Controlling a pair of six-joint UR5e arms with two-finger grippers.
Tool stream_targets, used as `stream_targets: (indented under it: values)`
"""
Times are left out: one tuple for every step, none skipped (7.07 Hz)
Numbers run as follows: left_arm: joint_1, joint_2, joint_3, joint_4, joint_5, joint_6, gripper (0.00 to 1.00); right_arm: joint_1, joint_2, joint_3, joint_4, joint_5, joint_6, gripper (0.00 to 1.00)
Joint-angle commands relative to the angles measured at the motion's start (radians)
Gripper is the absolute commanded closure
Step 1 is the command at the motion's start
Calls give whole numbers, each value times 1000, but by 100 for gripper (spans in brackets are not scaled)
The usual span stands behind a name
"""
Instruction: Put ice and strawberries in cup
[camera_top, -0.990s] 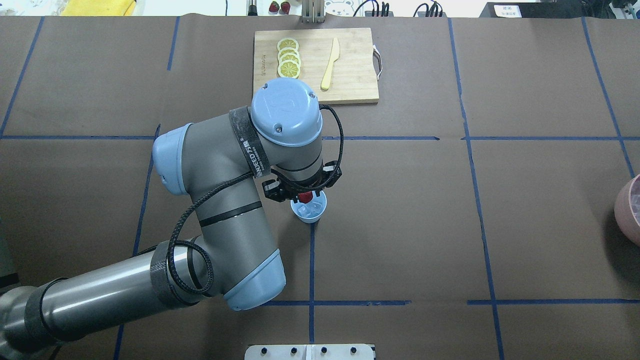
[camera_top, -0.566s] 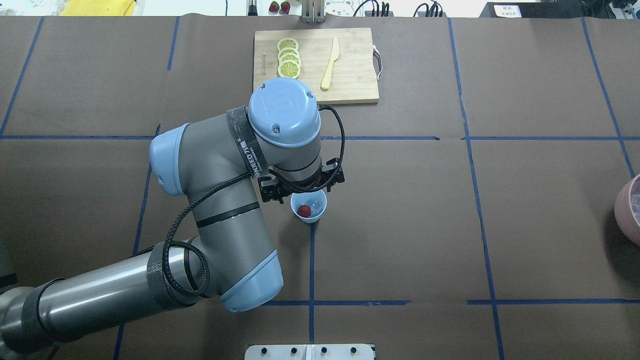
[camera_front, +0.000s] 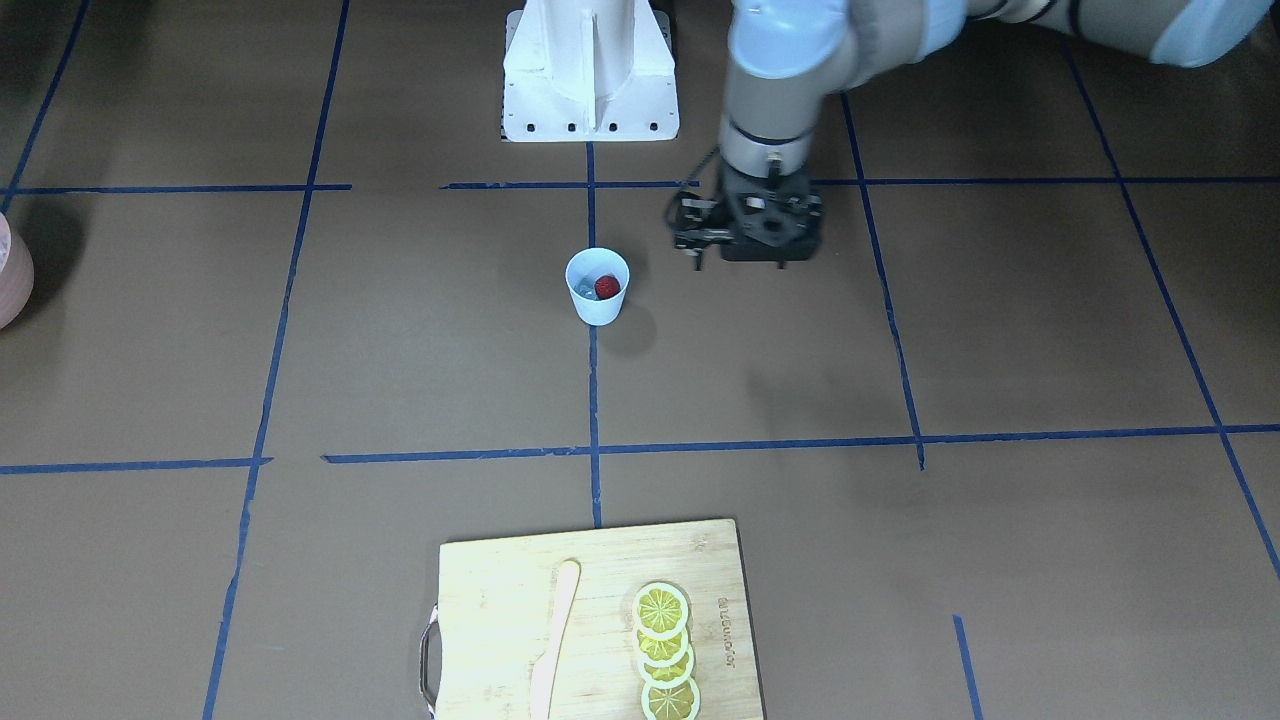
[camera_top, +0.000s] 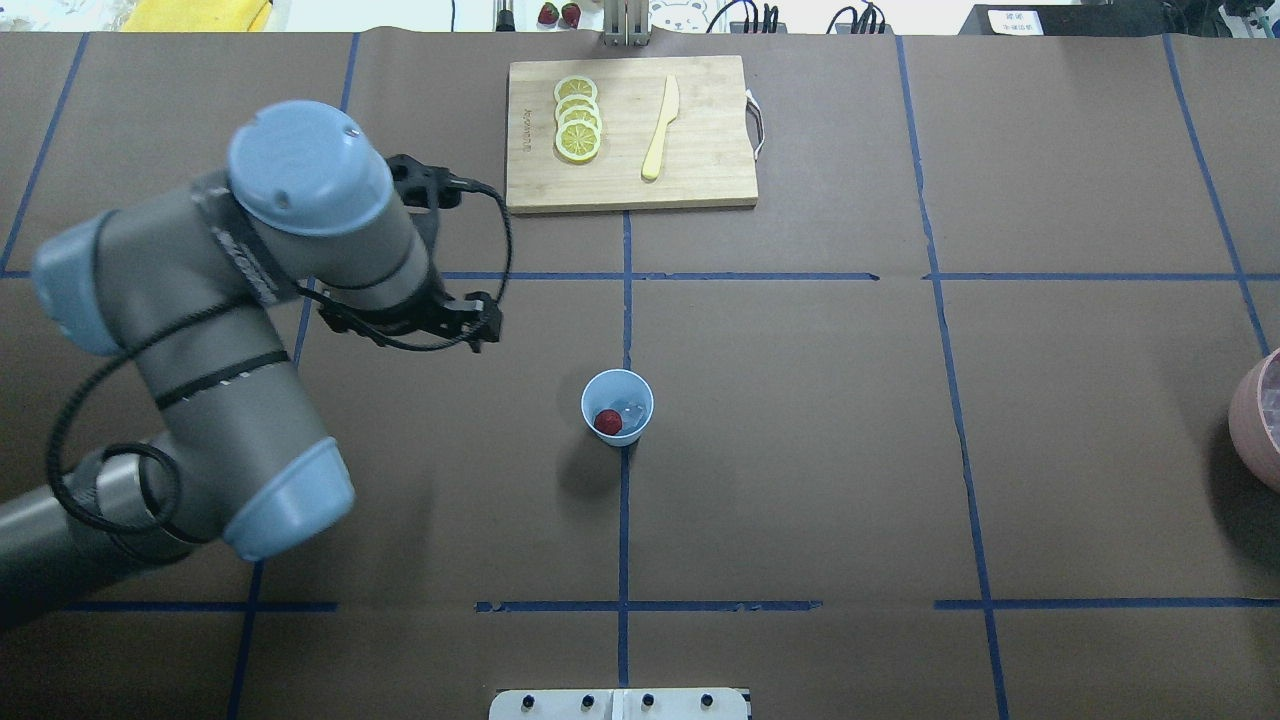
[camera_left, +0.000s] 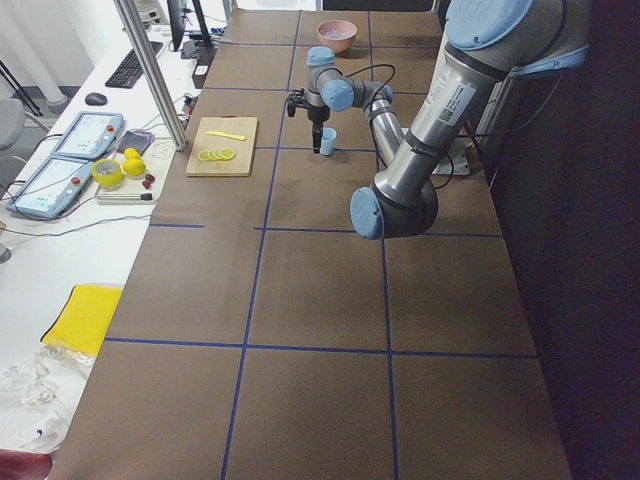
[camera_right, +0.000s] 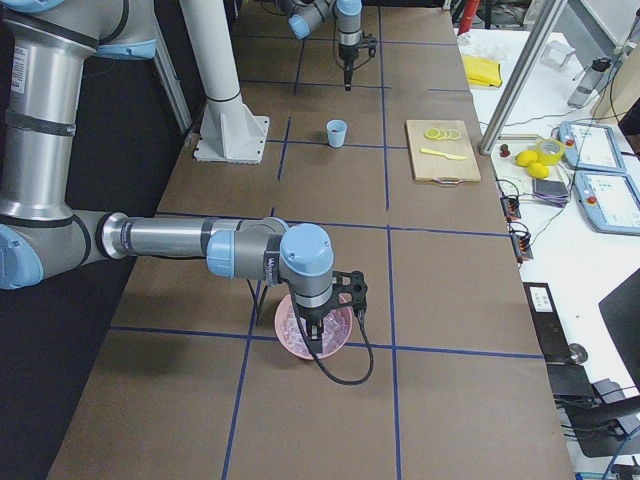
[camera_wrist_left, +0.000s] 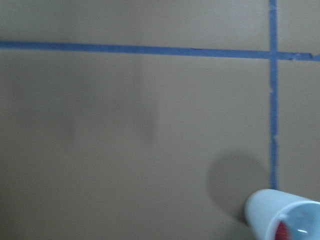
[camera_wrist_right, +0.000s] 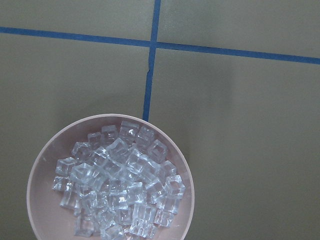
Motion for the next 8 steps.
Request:
stream_targets:
  values:
    - [-231, 157, -19, -4, -151, 406, 0, 0, 2, 0, 0, 1, -1, 0]
    - [-368, 244, -7, -10, -215, 624, 0, -2, 2, 0, 0, -1, -1, 0]
    - [-497, 301, 31, -8, -280, 824, 0, 0, 2, -1, 0, -1, -1, 0]
    - [-638, 350, 109, -10, -363, 1017, 0, -2, 2, -1, 0, -1, -2, 0]
    - [-745, 381, 193, -11, -404, 1119, 0, 0, 2, -1, 0, -1, -2, 0]
    - [-826, 401, 247, -13, -420, 1178, 0, 0, 2, -1, 0, 1, -4, 0]
    - [-863, 465, 251, -18, -423, 1191, 0, 0, 2, -1, 0, 1, -2, 0]
    - [-883, 505, 242, -34, -429, 1183, 0, 0, 2, -1, 0, -1, -2, 0]
